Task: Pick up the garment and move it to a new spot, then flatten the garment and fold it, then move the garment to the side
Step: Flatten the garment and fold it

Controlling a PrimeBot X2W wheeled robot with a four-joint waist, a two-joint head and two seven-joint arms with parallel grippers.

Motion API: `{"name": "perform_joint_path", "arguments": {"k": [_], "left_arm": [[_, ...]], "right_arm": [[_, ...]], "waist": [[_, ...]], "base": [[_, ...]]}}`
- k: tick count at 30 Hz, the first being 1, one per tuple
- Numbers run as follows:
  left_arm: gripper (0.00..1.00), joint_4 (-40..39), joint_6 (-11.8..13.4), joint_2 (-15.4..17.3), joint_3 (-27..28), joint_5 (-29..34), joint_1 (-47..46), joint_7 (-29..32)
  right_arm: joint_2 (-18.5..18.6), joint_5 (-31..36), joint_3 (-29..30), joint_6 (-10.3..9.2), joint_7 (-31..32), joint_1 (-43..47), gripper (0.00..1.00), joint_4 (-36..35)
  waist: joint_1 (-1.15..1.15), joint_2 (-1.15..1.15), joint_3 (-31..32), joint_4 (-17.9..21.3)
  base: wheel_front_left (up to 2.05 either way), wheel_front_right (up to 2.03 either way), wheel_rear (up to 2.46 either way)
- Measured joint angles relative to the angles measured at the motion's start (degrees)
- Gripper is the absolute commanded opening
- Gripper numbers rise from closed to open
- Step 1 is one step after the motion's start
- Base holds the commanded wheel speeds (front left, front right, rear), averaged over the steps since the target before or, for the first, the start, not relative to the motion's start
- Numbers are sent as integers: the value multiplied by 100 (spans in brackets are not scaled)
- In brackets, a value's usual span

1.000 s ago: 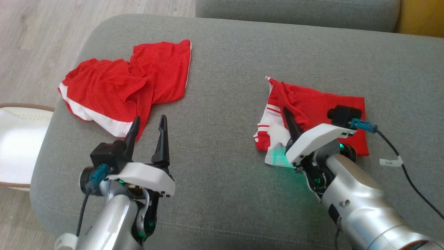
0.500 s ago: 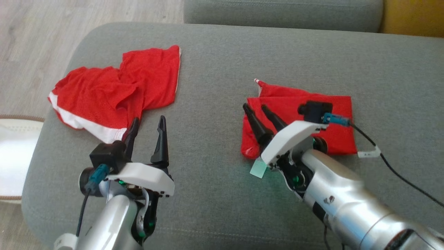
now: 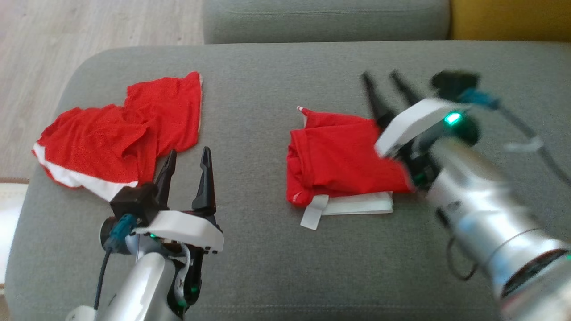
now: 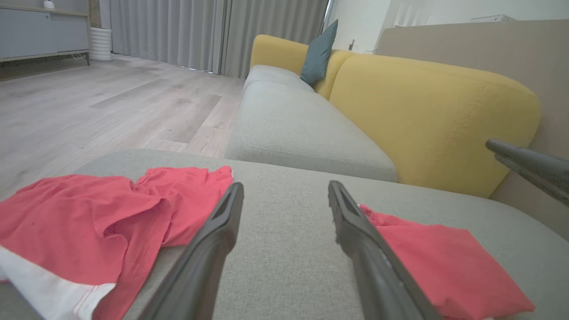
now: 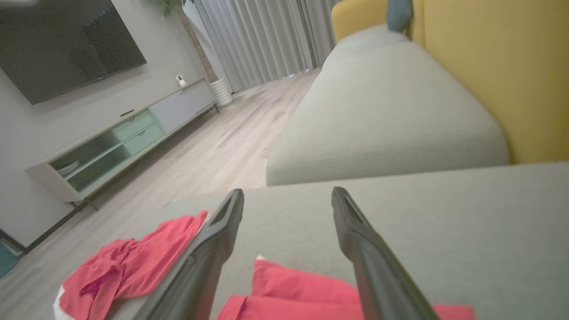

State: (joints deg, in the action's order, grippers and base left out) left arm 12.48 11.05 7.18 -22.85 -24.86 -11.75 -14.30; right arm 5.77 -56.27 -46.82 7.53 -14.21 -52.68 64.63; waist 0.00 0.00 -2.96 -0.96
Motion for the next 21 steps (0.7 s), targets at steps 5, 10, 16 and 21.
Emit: {"name": "perform_joint_path", "arguments": {"k": [5,10,16,21], "left_arm": [[100,-122,-47,-26,43,23,1,0],[100,-229,-136,-85,103,85,15,0],[100,-487,-314,-201,207,346,224,-18],[100,-689,-454,-276,378,614,423,-25]], "right_arm": [[644,1391,1189,0,-1,200,100,-621],[816,2555,2447,0,-16,1071,100,-1474],[289,4144,4161,0,-16,2900,100,-3038],[-212,4786,4773,0,-16,3895,100,-3969]], "waist": [[0,0,20,143],[0,0,39,229],[0,0,51,311],[0,0,48,360]], "base": [[0,0,0],[0,0,0],[0,0,0],[0,0,0]]}}
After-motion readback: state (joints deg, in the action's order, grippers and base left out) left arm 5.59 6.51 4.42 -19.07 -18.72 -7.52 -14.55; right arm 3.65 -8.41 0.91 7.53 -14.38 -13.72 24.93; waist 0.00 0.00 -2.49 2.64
